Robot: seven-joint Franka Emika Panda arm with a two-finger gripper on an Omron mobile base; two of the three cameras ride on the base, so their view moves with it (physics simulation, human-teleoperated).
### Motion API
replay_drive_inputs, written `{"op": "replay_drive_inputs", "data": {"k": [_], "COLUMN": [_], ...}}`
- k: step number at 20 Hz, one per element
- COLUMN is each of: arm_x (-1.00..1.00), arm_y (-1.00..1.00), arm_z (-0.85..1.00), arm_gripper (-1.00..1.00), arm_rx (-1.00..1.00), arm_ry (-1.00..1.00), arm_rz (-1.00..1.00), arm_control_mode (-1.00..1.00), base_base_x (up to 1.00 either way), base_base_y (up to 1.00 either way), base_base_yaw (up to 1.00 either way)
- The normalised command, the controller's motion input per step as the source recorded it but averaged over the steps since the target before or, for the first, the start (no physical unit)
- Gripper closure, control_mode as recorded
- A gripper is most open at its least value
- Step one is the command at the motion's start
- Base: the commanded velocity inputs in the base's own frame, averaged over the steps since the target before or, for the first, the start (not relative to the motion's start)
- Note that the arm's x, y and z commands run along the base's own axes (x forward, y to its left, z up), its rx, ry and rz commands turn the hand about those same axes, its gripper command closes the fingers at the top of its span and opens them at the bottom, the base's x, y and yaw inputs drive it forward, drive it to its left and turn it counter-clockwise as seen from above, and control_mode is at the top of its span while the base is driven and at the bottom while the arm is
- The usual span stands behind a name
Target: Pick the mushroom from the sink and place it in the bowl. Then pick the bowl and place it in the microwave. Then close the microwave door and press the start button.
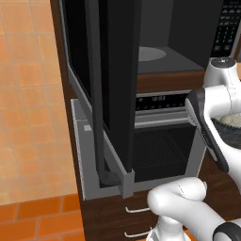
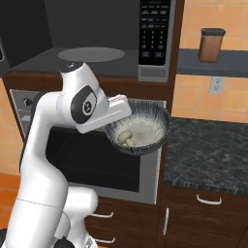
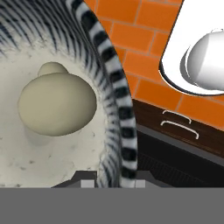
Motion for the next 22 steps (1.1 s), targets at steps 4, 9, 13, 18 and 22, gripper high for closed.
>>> {"op": "replay_drive_inputs", "data": {"k": [4,9,13,18,22], "arm_x": [0.0,0.08,0.4,0.44,0.33], "arm_y": [0.0,0.43,0.3,0.09,0.28], "arm_z": [0.0,0.22,0.46,0.58,0.91], "arm_gripper": [1.0,1.0,1.0,1.0,1.0], "arm_rx": [0.0,-0.13,-0.23,-0.25,-0.29], "arm_ry": [0.0,-0.06,-0.14,-0.15,-0.14], "arm_rz": [0.0,0.29,0.56,0.57,0.51], "arm_control_mode": [-1.0,-1.0,-1.0,-1.0,-1.0], "base_base_x": [0.0,0.0,0.0,0.0,0.0], "base_base_y": [0.0,0.0,0.0,0.0,0.0], "base_base_yaw": [0.0,0.0,0.0,0.0,0.0]}}
